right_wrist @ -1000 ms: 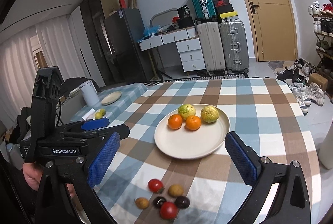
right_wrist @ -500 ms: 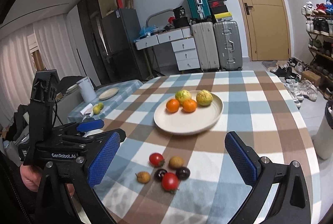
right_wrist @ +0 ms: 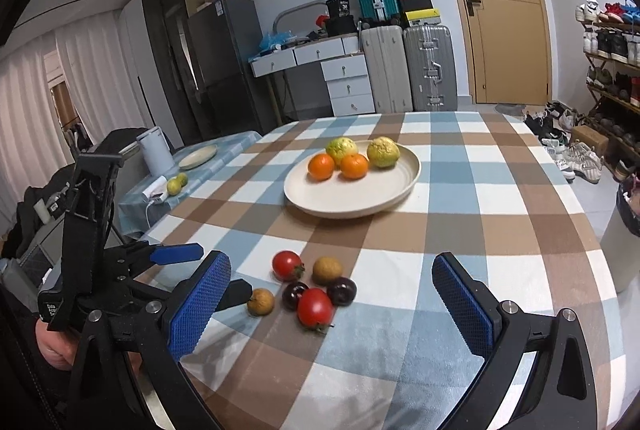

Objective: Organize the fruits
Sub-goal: 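Withdraw both tools from the plate toward the remaining fruits, then grasp the brown kiwi with the left tool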

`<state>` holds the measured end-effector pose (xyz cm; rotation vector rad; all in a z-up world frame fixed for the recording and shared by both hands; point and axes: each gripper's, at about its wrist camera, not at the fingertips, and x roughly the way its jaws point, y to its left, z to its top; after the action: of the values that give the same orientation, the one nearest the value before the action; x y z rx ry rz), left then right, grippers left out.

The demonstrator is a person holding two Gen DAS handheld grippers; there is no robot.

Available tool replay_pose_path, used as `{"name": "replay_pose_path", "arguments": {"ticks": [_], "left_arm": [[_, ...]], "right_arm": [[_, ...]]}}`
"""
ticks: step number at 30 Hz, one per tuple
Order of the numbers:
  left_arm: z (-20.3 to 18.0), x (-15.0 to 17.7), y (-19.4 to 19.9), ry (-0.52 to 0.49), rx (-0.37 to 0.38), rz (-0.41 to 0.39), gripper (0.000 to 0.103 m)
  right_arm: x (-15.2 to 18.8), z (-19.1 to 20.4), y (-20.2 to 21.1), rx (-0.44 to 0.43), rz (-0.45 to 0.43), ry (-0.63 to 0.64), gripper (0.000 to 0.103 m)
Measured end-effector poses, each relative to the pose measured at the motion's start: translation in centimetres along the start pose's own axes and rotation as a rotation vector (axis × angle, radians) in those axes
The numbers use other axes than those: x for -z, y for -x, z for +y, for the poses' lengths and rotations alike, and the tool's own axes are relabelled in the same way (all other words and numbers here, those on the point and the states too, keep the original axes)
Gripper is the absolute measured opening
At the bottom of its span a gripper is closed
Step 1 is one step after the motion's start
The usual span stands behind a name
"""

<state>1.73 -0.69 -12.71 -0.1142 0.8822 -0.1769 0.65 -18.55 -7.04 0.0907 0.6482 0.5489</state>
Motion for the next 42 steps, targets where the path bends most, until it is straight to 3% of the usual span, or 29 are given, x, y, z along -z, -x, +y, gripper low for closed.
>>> {"name": "replay_pose_path", "arguments": {"ticks": [3,6,20,24,35,42], "left_arm": [[0.2,0.1,-0.9,-0.004,0.010,0.016,0.101],[0.2,0.1,-1.3,-0.007,0.031,0.032,0.094],[0.6,-0.2,-3.1,0.014,0.182,0.125,0.023],[0.8,-0.2,-3.1,0.031,0.240,0.129,0.022],[2.7,-1.7,-1.1,0.043,0.258,0.072,0.022],[4.6,-2.5,-0.5,0.078,0.268,0.050,0.022]], "right_arm": [[0.2,-0.5,-0.6,-0.001,0.011,-0.016,0.103],[0.4,-0.8,-1.0,-0.006,0.019,-0.027,0.103],[0.5,-1.8,-2.9,-0.015,0.050,-0.058,0.103],[0.4,-2.1,-3.2,-0.040,0.057,-0.087,0.103],[0.0,-2.5,-6.2,-0.063,0.154,-0.155,0.103],[-0.4,-1.5,-8.1,-0.046,0.199,-0.103,0.102]]}}
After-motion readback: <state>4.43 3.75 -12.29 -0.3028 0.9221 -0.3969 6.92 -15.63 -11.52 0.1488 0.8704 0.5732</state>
